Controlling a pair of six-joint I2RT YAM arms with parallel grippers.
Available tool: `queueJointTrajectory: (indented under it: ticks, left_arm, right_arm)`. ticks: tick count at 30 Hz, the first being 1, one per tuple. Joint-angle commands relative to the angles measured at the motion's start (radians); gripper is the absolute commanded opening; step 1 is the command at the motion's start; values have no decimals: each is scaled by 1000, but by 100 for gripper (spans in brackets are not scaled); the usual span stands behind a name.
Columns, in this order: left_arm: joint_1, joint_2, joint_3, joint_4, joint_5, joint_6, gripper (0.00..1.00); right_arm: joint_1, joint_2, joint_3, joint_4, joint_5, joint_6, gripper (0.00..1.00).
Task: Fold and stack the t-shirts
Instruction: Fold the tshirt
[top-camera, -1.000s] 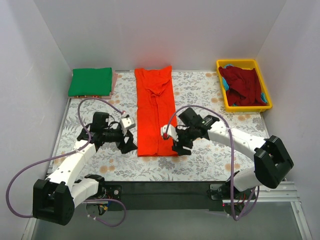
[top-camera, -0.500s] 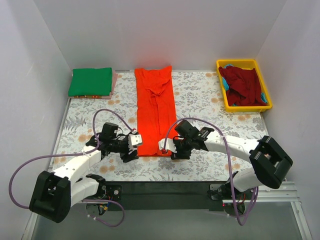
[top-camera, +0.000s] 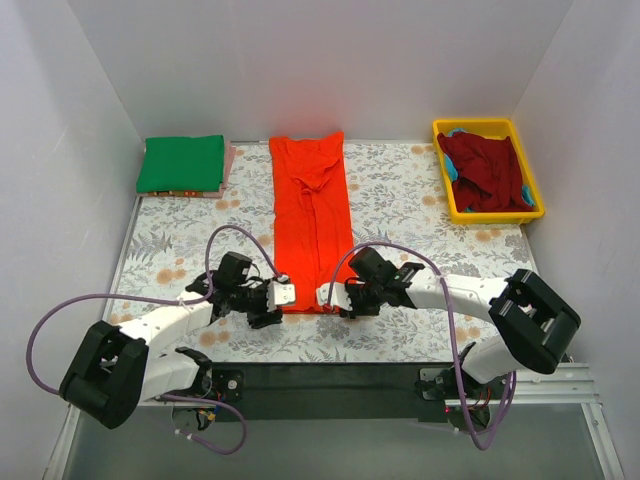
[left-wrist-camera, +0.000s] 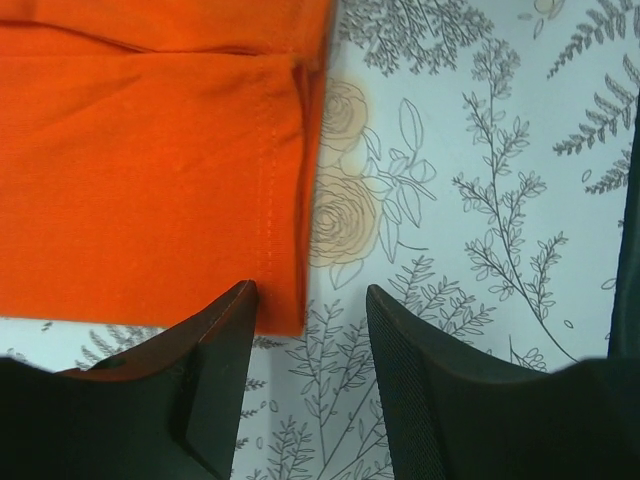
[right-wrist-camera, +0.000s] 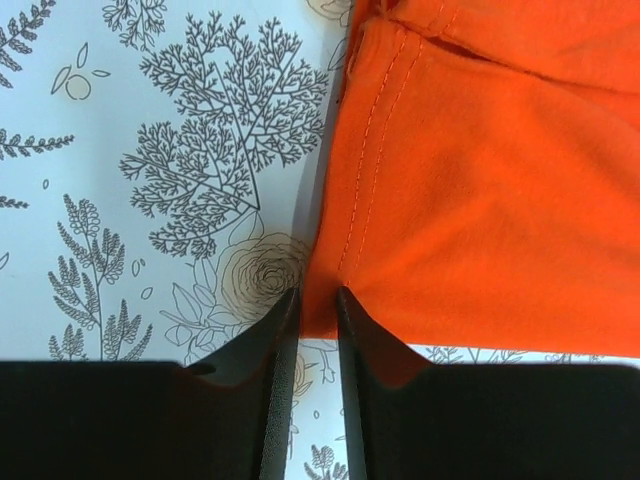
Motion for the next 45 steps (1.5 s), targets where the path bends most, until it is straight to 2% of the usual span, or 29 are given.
queueJointTrajectory:
  ticks: [1,5,7,8,11,15,20,24,30,32,35,37,39,45]
  left_arm:
    - [-26,-1,-21,21,-58,52,46]
    - [-29,69,-33,38,-116,78,43]
    - [-31,89,-35,49,-145,89,39]
    - [-31,97,-32,46,-150,94,35]
    - [-32,84,-30,15,-150,117,10]
    - [-32,47,12,-55,-136,106,0]
    - [-32,-65,68,-193,-57,106,0]
    - [-37,-144,92,-325,-10,92,0]
    - [-37,-161,144,-319,-44,40,0]
    - [-15,-138,198,-307,-41,26,0]
    - [89,-75,252,-260,-8,72,0]
    - [177,17,335,-243,37,89,0]
    - [216,89,420,-221,57,89,0]
    - [244,305,543,-86,49,118,0]
  right_arm:
    - [6,35,-37,8,23,0,26]
    - [12,45,-56,17,55,0,15]
    - [19,52,-60,20,73,3,4]
    - [23,55,-62,22,90,6,1]
    - [30,51,-59,10,109,27,1]
    - [32,8,-28,-44,101,62,1]
    - [35,-127,10,-136,61,96,1]
    - [50,-175,51,-237,31,124,1]
    - [32,-159,127,-247,35,82,1]
    - [10,-149,172,-250,37,64,1]
    - [-54,-124,234,-253,37,7,1]
    - [-101,-100,268,-250,32,-43,1]
    - [-144,-46,335,-248,26,-89,1]
    - [-243,144,521,-247,-9,-181,1]
